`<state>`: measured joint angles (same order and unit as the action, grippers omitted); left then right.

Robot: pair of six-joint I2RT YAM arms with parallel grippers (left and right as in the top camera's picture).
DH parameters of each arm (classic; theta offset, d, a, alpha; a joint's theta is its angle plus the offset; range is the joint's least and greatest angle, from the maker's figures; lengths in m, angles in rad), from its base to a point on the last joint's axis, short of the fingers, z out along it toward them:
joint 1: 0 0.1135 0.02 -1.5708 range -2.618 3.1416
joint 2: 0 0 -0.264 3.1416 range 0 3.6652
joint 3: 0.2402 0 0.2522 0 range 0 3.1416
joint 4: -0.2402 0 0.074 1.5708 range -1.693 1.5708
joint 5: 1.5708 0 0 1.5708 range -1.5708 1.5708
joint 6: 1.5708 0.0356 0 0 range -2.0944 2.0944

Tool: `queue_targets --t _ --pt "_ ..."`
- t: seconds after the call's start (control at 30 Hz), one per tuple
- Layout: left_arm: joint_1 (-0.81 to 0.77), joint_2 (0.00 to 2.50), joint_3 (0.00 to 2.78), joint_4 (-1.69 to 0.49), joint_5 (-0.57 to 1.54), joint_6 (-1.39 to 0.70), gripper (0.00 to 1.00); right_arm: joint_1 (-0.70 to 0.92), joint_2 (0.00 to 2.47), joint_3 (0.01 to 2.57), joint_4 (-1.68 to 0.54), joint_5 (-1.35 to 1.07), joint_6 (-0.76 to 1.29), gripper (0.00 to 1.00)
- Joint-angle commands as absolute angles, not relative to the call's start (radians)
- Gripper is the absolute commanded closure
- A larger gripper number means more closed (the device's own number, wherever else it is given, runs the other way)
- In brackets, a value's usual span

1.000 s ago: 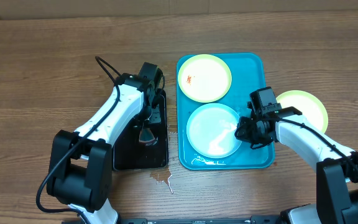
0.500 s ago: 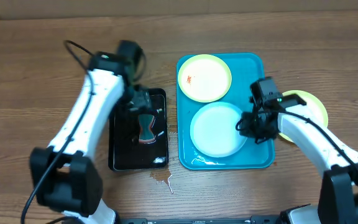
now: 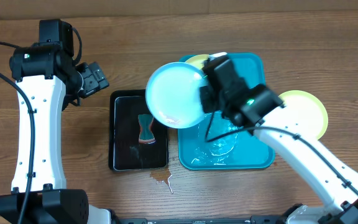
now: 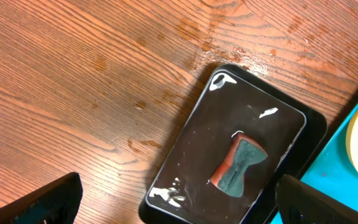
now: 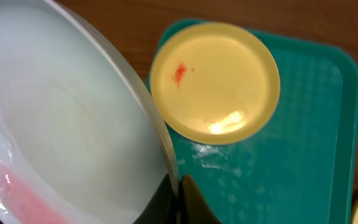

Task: Clean dirty plates on tray and stack at the side
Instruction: 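Lift white plate with right gripper and tilt it over black tray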

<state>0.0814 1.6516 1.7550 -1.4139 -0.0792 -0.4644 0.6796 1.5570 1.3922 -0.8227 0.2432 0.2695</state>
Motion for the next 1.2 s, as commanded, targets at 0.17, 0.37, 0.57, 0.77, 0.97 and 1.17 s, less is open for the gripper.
queue_targets --t 0.17,0.37,0.57,0.77,0.97,1.17 --pt "0.084 1.655 1.770 -1.413 -0.078 -0.445 0.00 0.885 1.640 1.417 -0.740 0.638 0.264 0.96" --pt "0.084 1.655 1.770 -1.413 -0.078 -0.445 0.00 1.000 1.661 1.417 -0.738 0.862 0.263 0.96" --pt "0.084 1.655 1.770 -1.413 -0.078 -0.445 0.00 1.104 1.661 1.417 -0.741 1.026 0.253 0.96" --pt "0.084 1.655 1.770 -1.413 -0.078 -0.445 0.00 1.180 1.661 1.417 -0.743 1.138 0.211 0.96" --pt "0.084 1.655 1.770 -1.413 -0.078 -0.445 0.00 1.239 1.661 1.417 -0.741 1.212 0.181 0.96" --pt "0.084 1.655 1.770 -1.413 -0.078 -0.445 0.00 1.275 1.661 1.417 -0.737 1.261 0.154 0.96"
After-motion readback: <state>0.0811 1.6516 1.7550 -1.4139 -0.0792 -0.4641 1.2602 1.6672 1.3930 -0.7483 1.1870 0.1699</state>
